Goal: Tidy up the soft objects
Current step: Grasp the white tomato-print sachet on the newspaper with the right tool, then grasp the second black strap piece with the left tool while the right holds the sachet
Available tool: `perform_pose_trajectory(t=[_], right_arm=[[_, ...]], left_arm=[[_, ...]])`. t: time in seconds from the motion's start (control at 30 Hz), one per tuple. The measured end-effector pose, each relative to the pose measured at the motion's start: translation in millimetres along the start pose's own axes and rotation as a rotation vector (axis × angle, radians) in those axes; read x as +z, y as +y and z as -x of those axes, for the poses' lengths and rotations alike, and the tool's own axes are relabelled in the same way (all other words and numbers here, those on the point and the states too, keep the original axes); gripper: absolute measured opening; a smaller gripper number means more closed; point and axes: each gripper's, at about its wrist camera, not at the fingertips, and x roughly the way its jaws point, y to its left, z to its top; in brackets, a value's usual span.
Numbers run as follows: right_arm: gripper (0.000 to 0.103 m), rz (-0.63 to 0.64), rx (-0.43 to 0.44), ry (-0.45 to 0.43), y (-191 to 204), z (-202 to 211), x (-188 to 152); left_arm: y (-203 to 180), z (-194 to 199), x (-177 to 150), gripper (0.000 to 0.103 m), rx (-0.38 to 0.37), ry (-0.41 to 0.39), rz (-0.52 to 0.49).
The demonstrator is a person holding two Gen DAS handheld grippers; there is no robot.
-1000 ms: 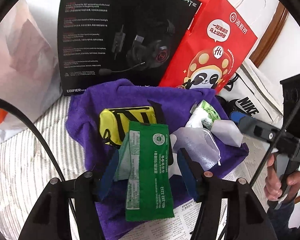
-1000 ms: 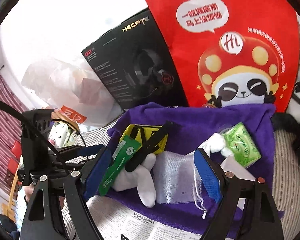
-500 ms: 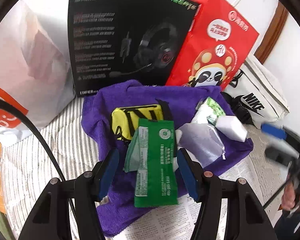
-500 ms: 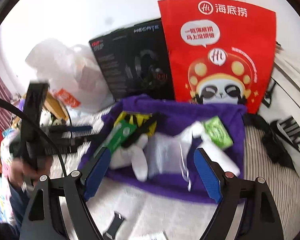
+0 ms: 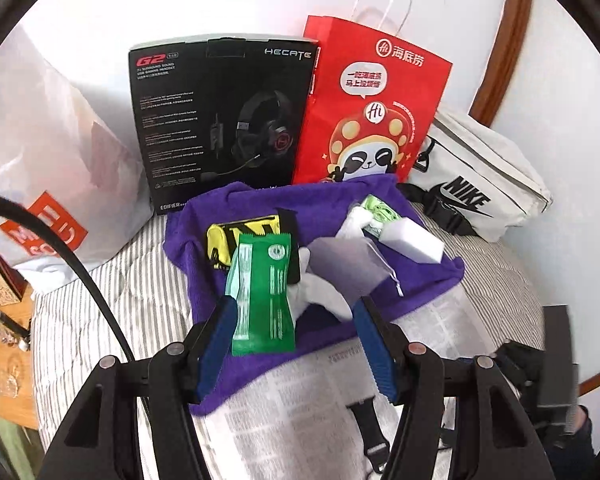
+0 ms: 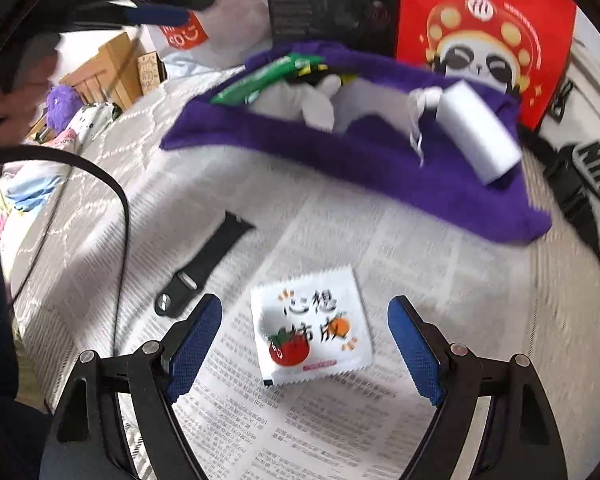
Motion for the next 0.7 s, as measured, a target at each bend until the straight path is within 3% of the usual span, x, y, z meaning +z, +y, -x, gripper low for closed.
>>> perform_pose_trajectory(t=[0.17, 0.33, 0.47, 0.7], right_arm=[[0.085, 0.011, -0.043, 0.017, -2.0, -15.9, -12.7], [0.084, 0.075, -0.055, -0.041, 7.8, -14.6, -23.9], [0.052, 0.104, -0.022, -0.072, 13.4, -5.0, -31.6], [0.048, 0.03, -0.003, -0.075, 4.3, -3.5, -26.2]], left_arm=[[-2.7, 10.0, -20.2, 0.059, 0.024, 0.012, 0.008], [-0.5, 13.5, -45.8, 0.06, 0.036, 0.036, 0.038], [1.5, 13.1, -61.9, 0.06, 0.046, 0.057, 0.064], [-7.2, 2.3, -83.5, 0.06, 0.031, 0.091, 0.069]])
